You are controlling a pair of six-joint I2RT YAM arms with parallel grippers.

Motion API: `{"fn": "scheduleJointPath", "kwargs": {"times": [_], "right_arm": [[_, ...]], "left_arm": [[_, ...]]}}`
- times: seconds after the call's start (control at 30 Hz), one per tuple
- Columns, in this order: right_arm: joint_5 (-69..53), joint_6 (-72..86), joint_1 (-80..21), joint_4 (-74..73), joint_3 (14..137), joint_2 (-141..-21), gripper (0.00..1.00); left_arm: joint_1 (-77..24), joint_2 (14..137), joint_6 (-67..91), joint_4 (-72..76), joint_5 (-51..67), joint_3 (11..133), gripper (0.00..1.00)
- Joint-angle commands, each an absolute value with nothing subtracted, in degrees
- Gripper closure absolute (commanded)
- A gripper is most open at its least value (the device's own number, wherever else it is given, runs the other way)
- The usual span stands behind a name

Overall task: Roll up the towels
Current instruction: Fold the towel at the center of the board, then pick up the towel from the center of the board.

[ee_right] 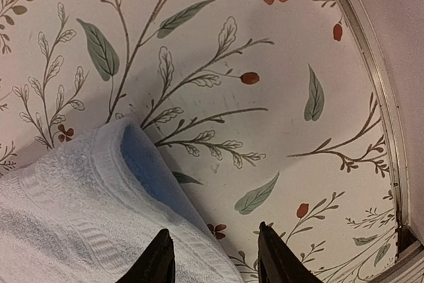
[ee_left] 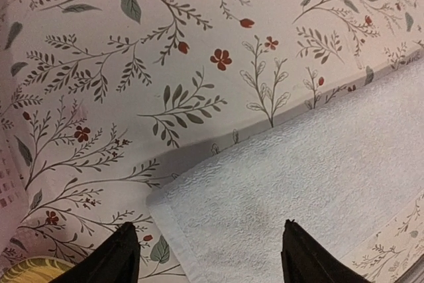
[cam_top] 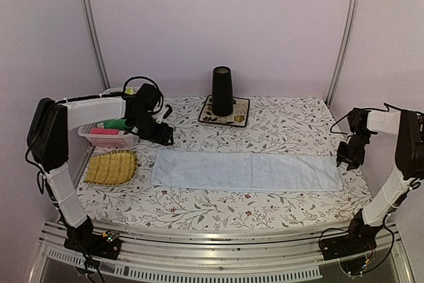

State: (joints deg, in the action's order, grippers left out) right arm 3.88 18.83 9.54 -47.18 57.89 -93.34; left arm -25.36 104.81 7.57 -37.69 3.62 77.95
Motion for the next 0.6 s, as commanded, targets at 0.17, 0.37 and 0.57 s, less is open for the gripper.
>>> {"fn": "scheduleJointPath", "kwargs": {"times": [0.17,0.37,0.57], "right_arm": [[-2.34,16.57,11.08,-45.62,56.33,-98.32,0.57],[-5.22,15.62,12.30,-46.65,55.81,-98.58,0.60],[-8.16,14.88,14.11,-46.62,53.81,-99.74,0.68]], "left_arm": [[-31.99,104.68,8.98,-37.62,2.66,78.43,0.28],[-32.39,106.86,9.57,-37.16,2.21,77.35,0.31],[-32.68,107.16,9.81,-36.68,2.04,77.52,0.33]]}}
